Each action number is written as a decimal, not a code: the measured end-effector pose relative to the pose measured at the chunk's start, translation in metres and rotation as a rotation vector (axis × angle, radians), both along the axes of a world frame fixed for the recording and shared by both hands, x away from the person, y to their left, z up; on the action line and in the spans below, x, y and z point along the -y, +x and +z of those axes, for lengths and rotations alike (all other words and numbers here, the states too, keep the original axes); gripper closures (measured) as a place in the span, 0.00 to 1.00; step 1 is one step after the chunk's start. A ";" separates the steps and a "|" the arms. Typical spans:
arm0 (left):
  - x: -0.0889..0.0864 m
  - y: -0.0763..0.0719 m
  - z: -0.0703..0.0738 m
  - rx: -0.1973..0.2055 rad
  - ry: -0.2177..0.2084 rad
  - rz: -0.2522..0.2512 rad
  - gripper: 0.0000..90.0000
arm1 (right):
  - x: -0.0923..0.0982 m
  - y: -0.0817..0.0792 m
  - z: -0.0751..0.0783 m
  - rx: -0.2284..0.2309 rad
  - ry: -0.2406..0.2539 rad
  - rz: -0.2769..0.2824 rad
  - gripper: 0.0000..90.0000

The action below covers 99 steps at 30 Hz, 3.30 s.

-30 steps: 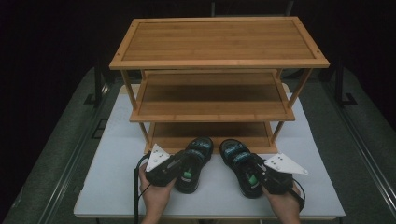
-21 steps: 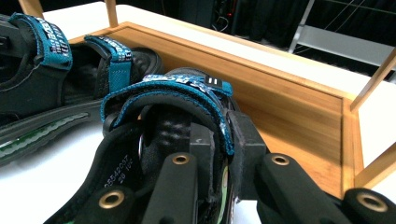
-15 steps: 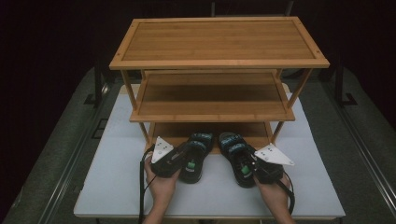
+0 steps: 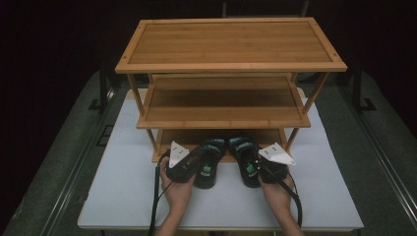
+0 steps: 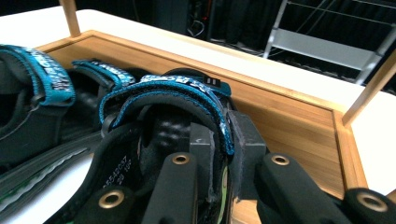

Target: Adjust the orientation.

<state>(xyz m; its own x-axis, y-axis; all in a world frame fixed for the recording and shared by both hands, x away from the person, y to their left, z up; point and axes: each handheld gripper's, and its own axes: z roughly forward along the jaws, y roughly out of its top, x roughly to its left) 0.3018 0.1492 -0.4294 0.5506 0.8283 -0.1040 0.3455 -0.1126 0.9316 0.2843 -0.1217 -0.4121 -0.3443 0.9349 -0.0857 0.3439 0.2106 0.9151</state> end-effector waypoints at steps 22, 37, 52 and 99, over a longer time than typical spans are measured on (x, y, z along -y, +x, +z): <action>0.006 0.001 -0.003 -0.002 -0.023 0.020 0.80 | -0.010 0.009 -0.014 -0.018 0.050 -0.065 0.89; 0.000 0.001 -0.001 -0.042 -0.037 -0.058 0.61 | 0.001 0.015 -0.013 -0.067 0.028 0.021 0.72; -0.007 -0.012 0.017 -0.018 -0.032 -0.177 0.45 | 0.016 0.003 -0.003 -0.089 0.051 0.111 0.49; -0.013 -0.024 -0.021 -0.241 0.198 -0.341 0.17 | 0.017 -0.026 -0.036 -0.319 -0.075 0.313 0.20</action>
<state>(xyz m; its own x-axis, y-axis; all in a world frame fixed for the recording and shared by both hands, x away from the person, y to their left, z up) 0.2779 0.1619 -0.4508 0.7748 0.6206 -0.1209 0.4621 -0.4254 0.7781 0.2583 -0.1385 -0.4485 -0.6300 0.7766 0.0070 0.5154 0.4113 0.7518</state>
